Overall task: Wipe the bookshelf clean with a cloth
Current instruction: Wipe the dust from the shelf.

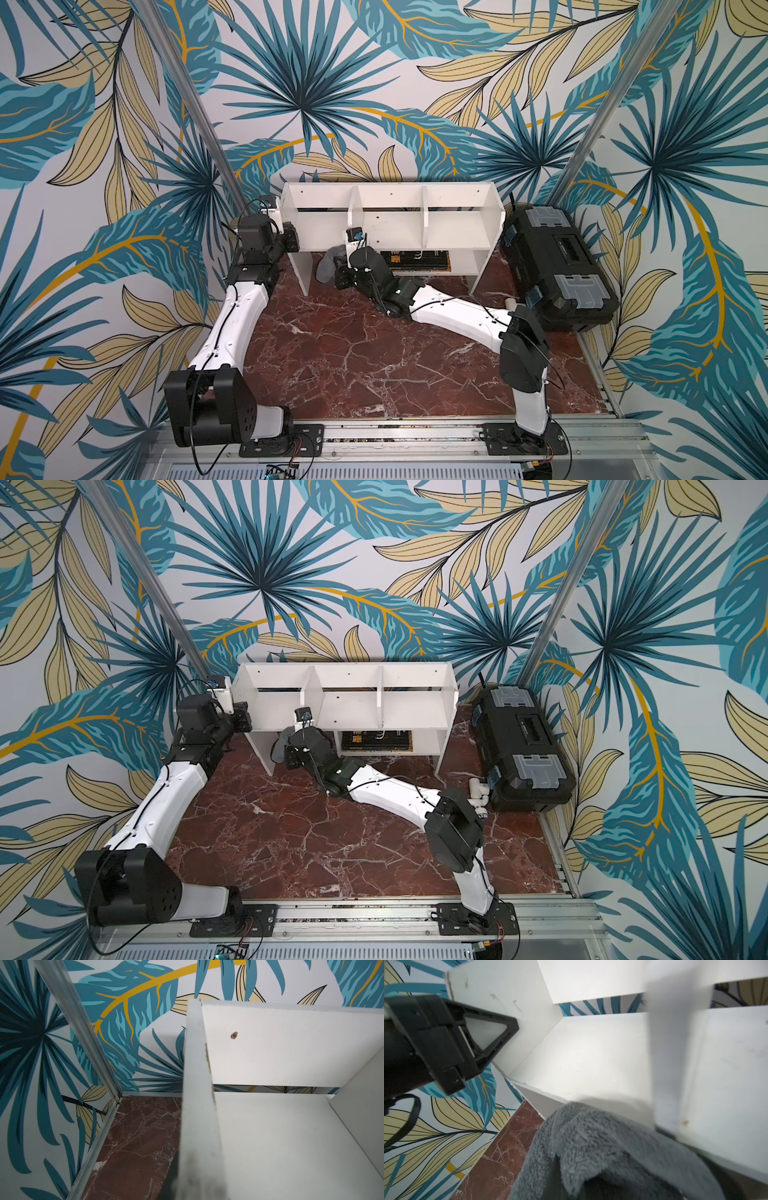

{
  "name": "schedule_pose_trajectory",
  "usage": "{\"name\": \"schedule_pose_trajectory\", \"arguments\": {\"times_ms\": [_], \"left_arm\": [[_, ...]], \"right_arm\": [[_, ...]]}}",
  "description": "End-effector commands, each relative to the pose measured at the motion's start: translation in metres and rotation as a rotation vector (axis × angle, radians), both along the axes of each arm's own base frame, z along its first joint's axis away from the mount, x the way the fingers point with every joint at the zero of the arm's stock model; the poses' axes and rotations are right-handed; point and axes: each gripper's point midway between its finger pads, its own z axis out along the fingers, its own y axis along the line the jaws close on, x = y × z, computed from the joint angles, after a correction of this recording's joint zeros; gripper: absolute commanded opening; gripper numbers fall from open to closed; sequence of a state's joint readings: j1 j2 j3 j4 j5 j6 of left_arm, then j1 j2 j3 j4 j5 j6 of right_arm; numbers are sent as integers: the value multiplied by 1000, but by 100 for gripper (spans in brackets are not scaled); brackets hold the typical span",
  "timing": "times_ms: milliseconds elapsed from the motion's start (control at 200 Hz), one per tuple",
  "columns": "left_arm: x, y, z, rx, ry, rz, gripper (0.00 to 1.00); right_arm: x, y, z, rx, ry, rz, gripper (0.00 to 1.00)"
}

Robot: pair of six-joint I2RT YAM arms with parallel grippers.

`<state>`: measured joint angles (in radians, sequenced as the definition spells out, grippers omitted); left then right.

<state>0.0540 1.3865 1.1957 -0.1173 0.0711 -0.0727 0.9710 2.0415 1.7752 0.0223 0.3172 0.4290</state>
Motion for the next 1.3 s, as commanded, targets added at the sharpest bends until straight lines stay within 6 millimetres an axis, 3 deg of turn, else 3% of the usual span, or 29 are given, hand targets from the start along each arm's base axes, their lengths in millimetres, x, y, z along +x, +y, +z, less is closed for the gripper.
{"name": "schedule_pose_trajectory", "arguments": {"times_ms": [0, 120, 235, 335, 516, 621, 676, 736, 901, 976, 1026, 1141, 1297], "left_arm": [[-22, -47, -65, -186, 257, -136, 0], [-24, -46, -63, -189, 247, -130, 0], [-23, -48, -64, -198, 249, -136, 0], [-23, -50, -63, -200, 246, -141, 0], [-23, -51, -62, -201, 244, -144, 0], [-24, -51, -61, -199, 242, -144, 0], [-23, -50, -61, -200, 243, -142, 0], [-24, -51, -61, -199, 242, -143, 0], [-25, -50, -59, -195, 238, -140, 0], [-25, -50, -58, -192, 237, -138, 0], [-25, -49, -58, -187, 235, -136, 0], [-25, -48, -57, -186, 233, -135, 0], [-25, -49, -58, -186, 235, -136, 0]], "right_arm": [[-2, 32, 4, 14, -36, 66, 0], [3, 57, 1, 21, -43, 99, 0], [3, 75, -17, 30, -33, 129, 0], [6, 89, -46, 24, -3, 133, 0], [6, 109, -119, -38, 112, 149, 0], [-4, 112, -137, -49, 142, 167, 0], [-4, 111, -130, -44, 132, 162, 0], [-1, 105, -108, -23, 90, 141, 0], [6, 89, -6, 77, -68, 92, 0], [8, 81, 28, 126, -121, 65, 0], [7, 79, 40, 147, -139, 58, 0], [7, 84, 29, 151, -115, 67, 0], [2, 100, -56, 65, 16, 90, 0]]}}
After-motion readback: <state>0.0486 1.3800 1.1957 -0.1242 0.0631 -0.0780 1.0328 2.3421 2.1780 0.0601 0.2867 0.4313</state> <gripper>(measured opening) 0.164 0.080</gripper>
